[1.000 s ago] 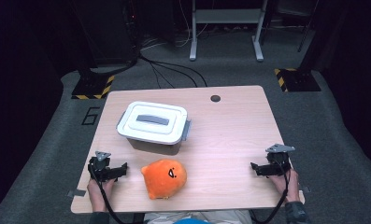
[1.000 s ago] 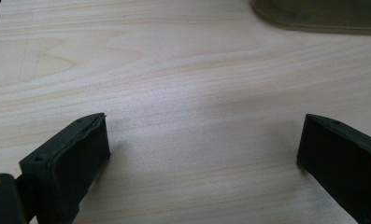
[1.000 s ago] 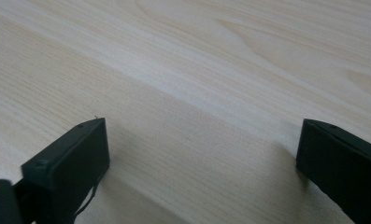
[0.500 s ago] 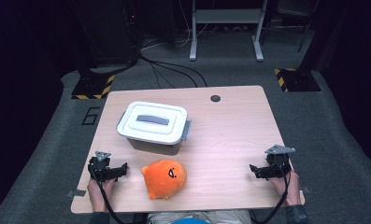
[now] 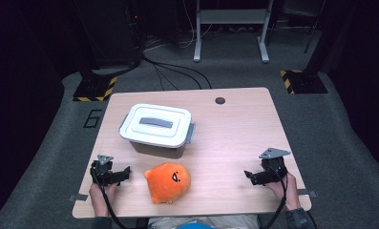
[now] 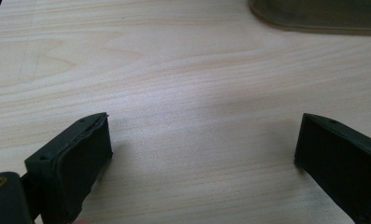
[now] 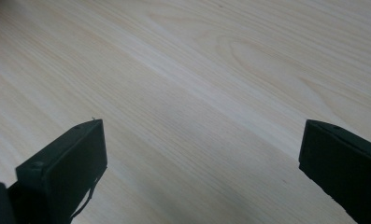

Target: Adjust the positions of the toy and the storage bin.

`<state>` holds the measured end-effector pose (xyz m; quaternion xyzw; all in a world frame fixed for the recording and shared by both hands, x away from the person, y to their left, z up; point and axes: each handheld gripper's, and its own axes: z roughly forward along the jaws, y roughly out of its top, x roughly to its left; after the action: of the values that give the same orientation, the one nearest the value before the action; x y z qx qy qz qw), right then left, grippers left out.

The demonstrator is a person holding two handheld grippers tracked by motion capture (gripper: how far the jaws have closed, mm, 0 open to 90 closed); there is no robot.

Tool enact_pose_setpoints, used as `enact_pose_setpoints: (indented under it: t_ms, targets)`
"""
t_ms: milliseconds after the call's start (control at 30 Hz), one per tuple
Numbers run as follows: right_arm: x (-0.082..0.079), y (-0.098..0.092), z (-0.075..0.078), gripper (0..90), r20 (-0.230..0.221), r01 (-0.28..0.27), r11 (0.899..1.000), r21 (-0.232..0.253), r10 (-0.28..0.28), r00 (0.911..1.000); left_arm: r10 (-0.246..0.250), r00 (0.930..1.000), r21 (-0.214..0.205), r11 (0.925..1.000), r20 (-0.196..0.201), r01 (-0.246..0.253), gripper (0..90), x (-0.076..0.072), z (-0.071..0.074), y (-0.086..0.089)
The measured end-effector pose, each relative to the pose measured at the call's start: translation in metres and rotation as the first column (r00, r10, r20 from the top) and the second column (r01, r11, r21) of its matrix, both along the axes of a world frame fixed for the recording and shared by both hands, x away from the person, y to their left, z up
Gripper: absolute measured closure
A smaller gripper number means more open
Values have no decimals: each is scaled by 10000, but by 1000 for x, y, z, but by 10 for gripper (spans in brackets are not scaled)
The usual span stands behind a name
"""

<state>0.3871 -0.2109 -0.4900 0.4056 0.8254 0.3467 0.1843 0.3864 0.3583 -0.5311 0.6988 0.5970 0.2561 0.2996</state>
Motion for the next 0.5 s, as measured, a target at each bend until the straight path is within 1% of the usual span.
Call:
enact_pose_setpoints:
  t_ms: [100, 133, 200, 300, 367, 433, 467, 500]
  targets:
    - [-3, 8, 6, 1, 86, -386, 9993, -8, 386, 9992, 8, 10000, -10, 10000, -7, -8, 37, 0, 0, 0]
    - [-4, 11, 7, 1, 116, -430, 9991, 60, 430, 9990, 15, 10000, -6, 10000, -5, -15, 37, 0, 0, 0]
    - [-5, 14, 10, 1, 121, -585, 9983, 19, 585, 9982, 19, 10000, -11, 10000, -7, -19, 37, 0, 0, 0]
    - [-7, 20, 15, 2, 255, -741, 9972, 68, 739, 9969, 17, 10000, -16, 10000, -9, -17, 37, 0, 0, 0]
    - [-8, 24, 18, 3, 282, -836, 9963, 173, 831, 9961, 22, 10000, -22, 10000, -11, -22, 37, 0, 0, 0]
    - [-9, 26, 19, 4, 308, -898, 9958, 151, 893, 9955, 22, 10000, -20, 10000, -12, -22, 37, 0, 0, 0]
    - [-9, 30, 20, 4, 282, -1073, 9942, 24, 1072, 9938, 23, 10000, -19, 10000, -13, -23, 37, 0, 0, 0]
    - [-9, 30, 20, 4, 282, -1073, 9942, 24, 1072, 9938, 23, 10000, -19, 10000, -13, -23, 37, 0, 0, 0]
